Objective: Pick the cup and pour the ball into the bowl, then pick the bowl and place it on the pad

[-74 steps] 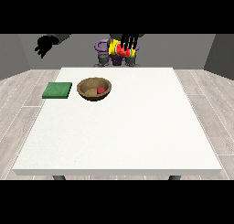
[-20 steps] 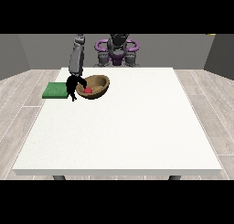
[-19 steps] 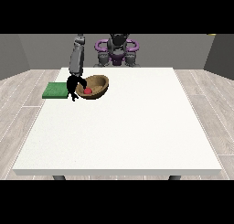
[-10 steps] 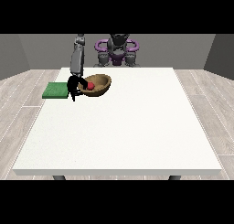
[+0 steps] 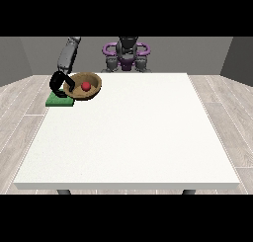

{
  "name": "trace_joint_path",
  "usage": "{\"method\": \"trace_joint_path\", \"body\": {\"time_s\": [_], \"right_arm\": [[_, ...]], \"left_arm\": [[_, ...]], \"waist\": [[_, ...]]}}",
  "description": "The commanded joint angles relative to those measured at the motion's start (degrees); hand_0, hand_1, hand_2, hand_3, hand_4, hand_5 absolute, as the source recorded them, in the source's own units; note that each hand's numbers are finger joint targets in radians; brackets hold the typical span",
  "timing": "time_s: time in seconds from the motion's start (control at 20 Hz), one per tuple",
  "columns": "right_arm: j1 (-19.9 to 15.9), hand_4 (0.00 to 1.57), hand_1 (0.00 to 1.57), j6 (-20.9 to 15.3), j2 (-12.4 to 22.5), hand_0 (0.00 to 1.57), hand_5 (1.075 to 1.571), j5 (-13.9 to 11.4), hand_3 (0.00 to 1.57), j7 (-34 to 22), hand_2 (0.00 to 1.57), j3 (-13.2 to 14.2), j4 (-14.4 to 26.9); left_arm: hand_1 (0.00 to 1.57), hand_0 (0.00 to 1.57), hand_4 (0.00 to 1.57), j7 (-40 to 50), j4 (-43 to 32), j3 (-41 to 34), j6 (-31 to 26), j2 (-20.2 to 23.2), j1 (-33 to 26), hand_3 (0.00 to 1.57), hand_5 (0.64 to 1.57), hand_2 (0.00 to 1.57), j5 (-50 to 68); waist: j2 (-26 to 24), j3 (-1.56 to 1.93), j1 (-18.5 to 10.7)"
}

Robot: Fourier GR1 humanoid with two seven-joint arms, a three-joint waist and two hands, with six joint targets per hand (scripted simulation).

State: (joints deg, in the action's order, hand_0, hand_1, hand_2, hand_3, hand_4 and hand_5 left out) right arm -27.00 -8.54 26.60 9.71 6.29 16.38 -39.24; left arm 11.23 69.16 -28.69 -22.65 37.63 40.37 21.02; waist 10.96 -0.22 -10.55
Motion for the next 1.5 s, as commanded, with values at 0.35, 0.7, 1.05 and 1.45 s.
{"method": "trace_joint_path", "body": {"time_s": [0.35, 0.7, 1.05, 1.45], "right_arm": [[-3.7, 1.09, 1.57, 8.6, 14.1, 1.57, 1.564, -1.5, 0.57, -14.2, 1.57, -0.5, -1.5], [-4.0, 1.11, 1.57, 10.4, 12.7, 1.57, 1.567, -1.0, 0.46, -12.3, 1.57, -0.1, -2.6], [-5.8, 1.06, 1.57, 8.1, 10.3, 1.57, 1.569, 0.4, 0.44, -10.1, 1.57, 3.0, 3.5], [-7.4, 0.99, 1.57, 10.1, 10.0, 1.57, 1.571, 4.3, 0.6, -8.6, 1.57, 6.7, 5.1]], "left_arm": [[0.0, 0.0, 1.21, -6.3, -7.2, -2.9, -2.4, 3.3, -7.1, 0.0, 1.545, 0.0, -1.6], [0.0, 0.0, 1.21, -13.7, -13.1, -5.4, -4.0, 6.6, -9.0, 0.0, 1.554, 0.0, -2.3], [0.0, 0.0, 1.21, -13.9, -9.2, -3.4, -4.2, 4.9, -9.5, 0.0, 1.553, 0.0, -1.0], [0.0, 0.0, 1.2, -18.2, -11.6, -4.7, -3.3, 6.6, -9.8, 0.0, 1.558, 0.0, -1.4]], "waist": [[-3.3, 0.2, 7.0], [0.0, 0.18, 9.8], [1.9, 0.26, 5.6], [4.1, 0.26, 7.6]]}}
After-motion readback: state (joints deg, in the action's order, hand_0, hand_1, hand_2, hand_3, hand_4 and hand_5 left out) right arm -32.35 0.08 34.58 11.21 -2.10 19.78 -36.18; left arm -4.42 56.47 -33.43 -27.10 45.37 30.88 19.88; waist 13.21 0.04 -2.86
